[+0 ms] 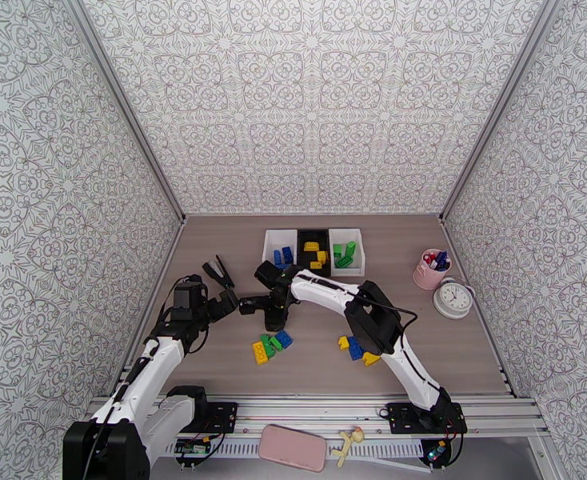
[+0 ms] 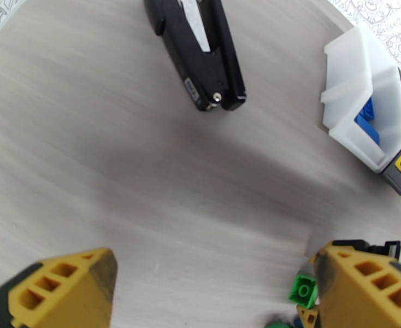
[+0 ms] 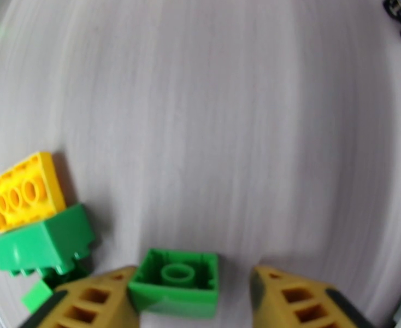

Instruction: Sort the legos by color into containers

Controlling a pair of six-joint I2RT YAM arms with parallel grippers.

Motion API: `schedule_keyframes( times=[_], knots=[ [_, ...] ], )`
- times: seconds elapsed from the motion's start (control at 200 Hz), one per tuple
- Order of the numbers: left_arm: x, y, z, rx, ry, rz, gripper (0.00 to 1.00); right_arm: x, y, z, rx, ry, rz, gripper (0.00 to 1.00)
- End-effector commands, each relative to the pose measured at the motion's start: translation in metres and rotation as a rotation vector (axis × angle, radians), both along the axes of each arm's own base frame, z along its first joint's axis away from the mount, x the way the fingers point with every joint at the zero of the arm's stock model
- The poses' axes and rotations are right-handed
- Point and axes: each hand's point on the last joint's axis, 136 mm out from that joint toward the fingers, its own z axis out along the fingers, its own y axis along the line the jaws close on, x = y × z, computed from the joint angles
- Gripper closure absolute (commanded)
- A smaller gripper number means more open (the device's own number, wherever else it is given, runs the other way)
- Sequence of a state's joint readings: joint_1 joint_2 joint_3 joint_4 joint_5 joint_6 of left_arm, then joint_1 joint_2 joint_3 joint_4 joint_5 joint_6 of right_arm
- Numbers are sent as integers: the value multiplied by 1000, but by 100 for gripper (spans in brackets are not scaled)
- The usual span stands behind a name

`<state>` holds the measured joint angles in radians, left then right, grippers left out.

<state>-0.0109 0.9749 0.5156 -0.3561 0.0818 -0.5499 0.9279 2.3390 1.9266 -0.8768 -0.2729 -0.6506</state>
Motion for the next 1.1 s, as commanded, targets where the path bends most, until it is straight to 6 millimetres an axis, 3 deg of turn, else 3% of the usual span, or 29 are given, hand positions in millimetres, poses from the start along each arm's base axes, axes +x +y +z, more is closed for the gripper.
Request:
schedule_keyframes(
  times=[0.0, 0.395, 0.69, 0.91, 1.095],
  knots=[
    [4, 1, 9, 2, -14, -4, 0, 1, 2, -6, -14, 2, 1, 54],
    [5, 0, 11, 6, -24, -9, 0, 5, 2, 7, 2, -27, -11, 70],
    [11, -16, 23, 41, -108, -92, 0, 26, -4, 57, 185, -53, -115, 79],
    [21, -51, 48, 99, -297, -239, 0, 66, -43, 105, 372, -85, -326, 79],
    [24, -93, 74, 175, -439, -409, 0, 112, -101, 148, 597, -173, -632, 79]
  ],
)
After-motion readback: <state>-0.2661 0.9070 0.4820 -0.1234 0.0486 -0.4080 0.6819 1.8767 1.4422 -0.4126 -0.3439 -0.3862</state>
